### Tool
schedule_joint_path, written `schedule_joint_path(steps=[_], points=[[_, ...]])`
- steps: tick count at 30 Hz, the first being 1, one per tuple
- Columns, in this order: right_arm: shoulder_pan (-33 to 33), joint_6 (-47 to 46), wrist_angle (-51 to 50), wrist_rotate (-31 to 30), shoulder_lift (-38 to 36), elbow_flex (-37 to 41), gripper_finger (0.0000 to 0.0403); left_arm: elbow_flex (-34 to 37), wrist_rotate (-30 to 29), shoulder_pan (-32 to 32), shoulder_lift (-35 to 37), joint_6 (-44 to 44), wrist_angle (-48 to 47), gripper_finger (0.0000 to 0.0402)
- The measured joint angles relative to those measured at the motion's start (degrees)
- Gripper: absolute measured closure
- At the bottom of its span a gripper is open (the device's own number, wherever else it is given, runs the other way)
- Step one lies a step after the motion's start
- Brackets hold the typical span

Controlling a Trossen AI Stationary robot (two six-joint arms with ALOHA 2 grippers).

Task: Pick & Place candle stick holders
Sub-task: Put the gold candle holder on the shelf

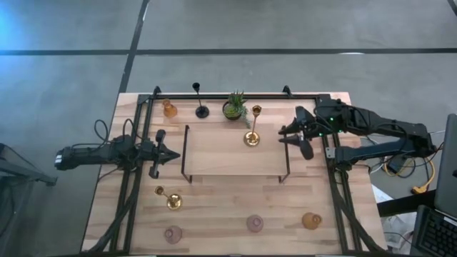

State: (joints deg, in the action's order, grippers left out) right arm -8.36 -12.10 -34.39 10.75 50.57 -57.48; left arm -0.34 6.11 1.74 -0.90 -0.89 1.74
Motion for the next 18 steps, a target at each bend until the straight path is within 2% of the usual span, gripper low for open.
schedule_joint_path(steps=[11,14,18], points=[[10.47,-7.35,-1.49,-0.65,-4.03,4.80,0.0362,0.00,0.00,-0.02,0.02,-0.80,0.10,0.0387],[13.81,-7.45,-1.41,-3.81,-4.86,5.96,0.0386,0.00,0.08,-0.01,0.01,-0.96,0.26,0.0387],[16.89,-7.97,-0.89,-8.39,-6.03,6.92,0.0394,0.00,0.53,-0.02,0.02,-1.98,0.85,0.0387]])
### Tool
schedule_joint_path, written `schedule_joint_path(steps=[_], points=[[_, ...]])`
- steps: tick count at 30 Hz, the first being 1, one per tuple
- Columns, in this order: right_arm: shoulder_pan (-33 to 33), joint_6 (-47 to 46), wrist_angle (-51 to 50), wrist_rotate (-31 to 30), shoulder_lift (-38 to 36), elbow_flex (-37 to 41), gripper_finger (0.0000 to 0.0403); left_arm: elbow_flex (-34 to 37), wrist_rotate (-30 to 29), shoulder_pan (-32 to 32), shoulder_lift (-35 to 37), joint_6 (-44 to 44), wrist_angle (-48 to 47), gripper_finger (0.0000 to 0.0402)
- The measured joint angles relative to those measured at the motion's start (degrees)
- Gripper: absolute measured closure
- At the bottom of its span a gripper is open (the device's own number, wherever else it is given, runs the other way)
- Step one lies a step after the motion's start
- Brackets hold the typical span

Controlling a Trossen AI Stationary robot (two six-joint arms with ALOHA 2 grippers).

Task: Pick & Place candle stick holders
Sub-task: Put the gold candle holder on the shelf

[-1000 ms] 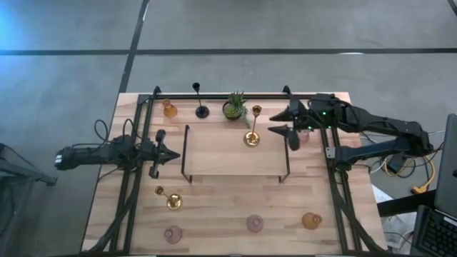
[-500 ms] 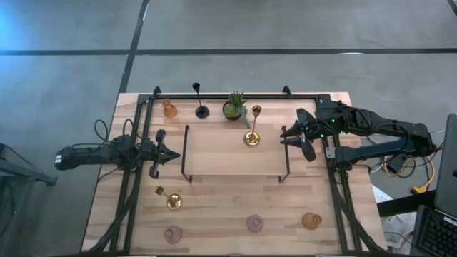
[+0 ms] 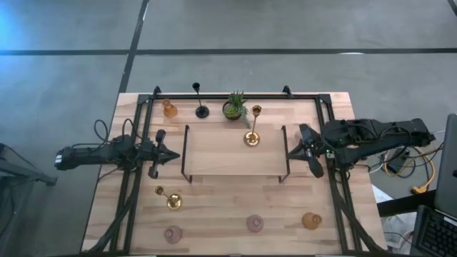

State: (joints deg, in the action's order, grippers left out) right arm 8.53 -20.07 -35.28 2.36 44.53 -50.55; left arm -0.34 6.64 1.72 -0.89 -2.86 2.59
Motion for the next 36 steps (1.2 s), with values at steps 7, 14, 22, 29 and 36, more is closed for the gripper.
schedule_joint_path(steps=[7,14,22,29,36], points=[[5.21,-3.79,0.88,-5.08,-1.68,3.24,0.0394,-4.38,3.22,0.00,-0.02,-4.05,-8.15,0.0387],[9.98,-9.01,1.63,-8.11,-2.12,6.54,0.0394,-17.21,3.42,-0.20,-0.37,-5.56,-22.77,0.0388],[14.04,-10.01,2.25,-13.93,-2.04,6.92,0.0394,-25.40,2.27,-0.33,-3.73,-7.29,-23.53,0.0391],[14.60,-10.01,4.23,-14.46,-2.03,6.92,0.0394,-32.50,0.89,-0.76,-14.41,-7.22,-25.95,0.0397],[14.60,-10.01,4.21,-14.52,-2.03,6.92,0.0394,-42.91,-5.82,-4.27,-26.58,-3.04,-28.91,0.0398]])
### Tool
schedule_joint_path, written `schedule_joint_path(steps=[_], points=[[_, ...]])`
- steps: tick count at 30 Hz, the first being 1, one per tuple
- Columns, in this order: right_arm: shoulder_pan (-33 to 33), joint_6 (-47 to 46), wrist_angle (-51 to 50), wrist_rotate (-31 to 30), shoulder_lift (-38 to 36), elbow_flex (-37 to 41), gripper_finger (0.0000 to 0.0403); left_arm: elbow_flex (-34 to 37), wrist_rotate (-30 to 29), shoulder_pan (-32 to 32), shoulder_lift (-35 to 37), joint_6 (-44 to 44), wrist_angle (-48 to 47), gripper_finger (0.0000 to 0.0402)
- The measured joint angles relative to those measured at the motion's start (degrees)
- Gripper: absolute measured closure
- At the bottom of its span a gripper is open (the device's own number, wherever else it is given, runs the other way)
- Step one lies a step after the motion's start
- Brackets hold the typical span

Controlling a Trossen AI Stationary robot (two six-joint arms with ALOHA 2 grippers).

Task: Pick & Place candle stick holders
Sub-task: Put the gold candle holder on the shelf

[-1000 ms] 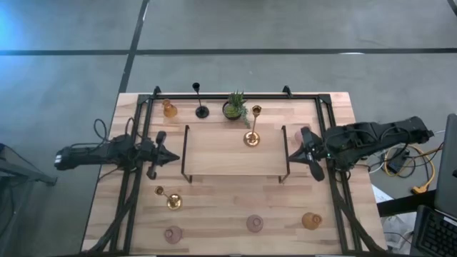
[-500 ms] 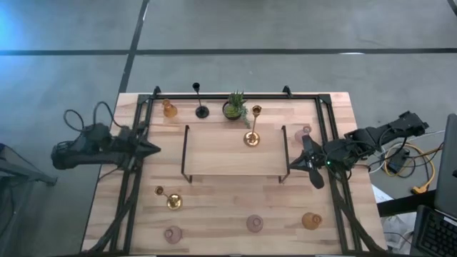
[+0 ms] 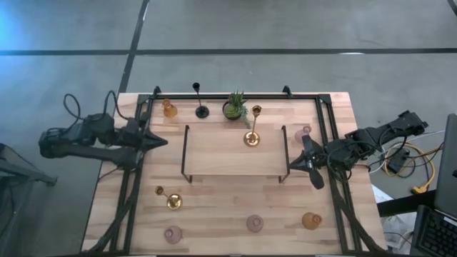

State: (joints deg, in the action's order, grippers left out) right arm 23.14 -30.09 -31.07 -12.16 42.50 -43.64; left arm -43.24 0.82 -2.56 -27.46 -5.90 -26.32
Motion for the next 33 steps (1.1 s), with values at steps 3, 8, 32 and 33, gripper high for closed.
schedule_joint_path(steps=[3,8,32,33], points=[[0.00,0.00,-0.03,0.09,0.00,0.05,0.0394,-3.88,-4.79,-3.77,-3.92,0.72,-3.82,0.0399],[0.00,0.00,-0.05,0.20,0.00,0.69,0.0394,-7.23,-13.13,-14.77,-9.74,-0.25,-7.34,0.0399],[0.00,-2.59,3.18,0.15,0.74,3.19,0.0394,-7.19,-55.22,-64.95,-12.06,-41.77,-34.25,0.0399],[0.00,-2.76,3.31,0.13,0.72,3.19,0.0394,-7.13,-54.79,-64.95,-12.09,-42.76,-34.95,0.0399]])
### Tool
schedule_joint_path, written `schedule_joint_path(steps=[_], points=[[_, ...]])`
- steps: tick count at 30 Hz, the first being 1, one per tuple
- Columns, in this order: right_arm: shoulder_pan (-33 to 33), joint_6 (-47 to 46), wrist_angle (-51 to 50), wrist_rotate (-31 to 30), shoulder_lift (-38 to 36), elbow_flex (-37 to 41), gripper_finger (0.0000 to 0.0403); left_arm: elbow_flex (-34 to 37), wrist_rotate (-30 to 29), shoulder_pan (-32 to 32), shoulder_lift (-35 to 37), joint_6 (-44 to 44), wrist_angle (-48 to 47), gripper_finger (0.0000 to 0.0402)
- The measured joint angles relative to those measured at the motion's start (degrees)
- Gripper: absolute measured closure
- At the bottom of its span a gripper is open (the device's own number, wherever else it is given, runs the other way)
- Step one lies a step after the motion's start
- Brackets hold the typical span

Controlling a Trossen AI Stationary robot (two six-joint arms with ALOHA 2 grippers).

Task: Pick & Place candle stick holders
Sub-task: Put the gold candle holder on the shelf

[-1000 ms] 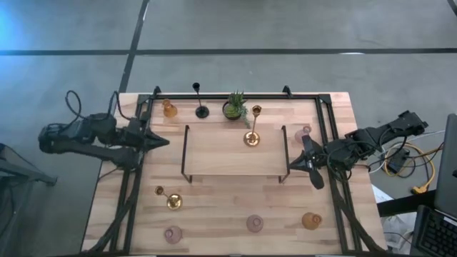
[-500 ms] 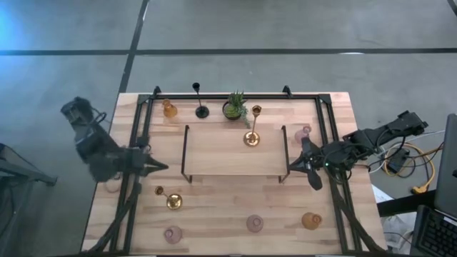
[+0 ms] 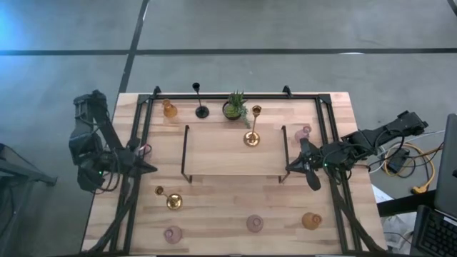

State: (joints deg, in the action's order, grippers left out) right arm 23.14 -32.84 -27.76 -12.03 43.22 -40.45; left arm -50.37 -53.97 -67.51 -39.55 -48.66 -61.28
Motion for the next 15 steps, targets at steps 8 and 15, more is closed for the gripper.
schedule_joint_path(steps=[8,15], points=[[0.00,0.07,-0.11,-0.36,0.13,0.00,0.0394,5.01,8.93,0.00,-2.31,-5.53,-0.24,0.0399],[-0.02,-0.10,-0.10,-1.49,0.11,0.00,0.0394,12.17,16.41,0.00,-4.83,-13.52,4.76,0.0399]])
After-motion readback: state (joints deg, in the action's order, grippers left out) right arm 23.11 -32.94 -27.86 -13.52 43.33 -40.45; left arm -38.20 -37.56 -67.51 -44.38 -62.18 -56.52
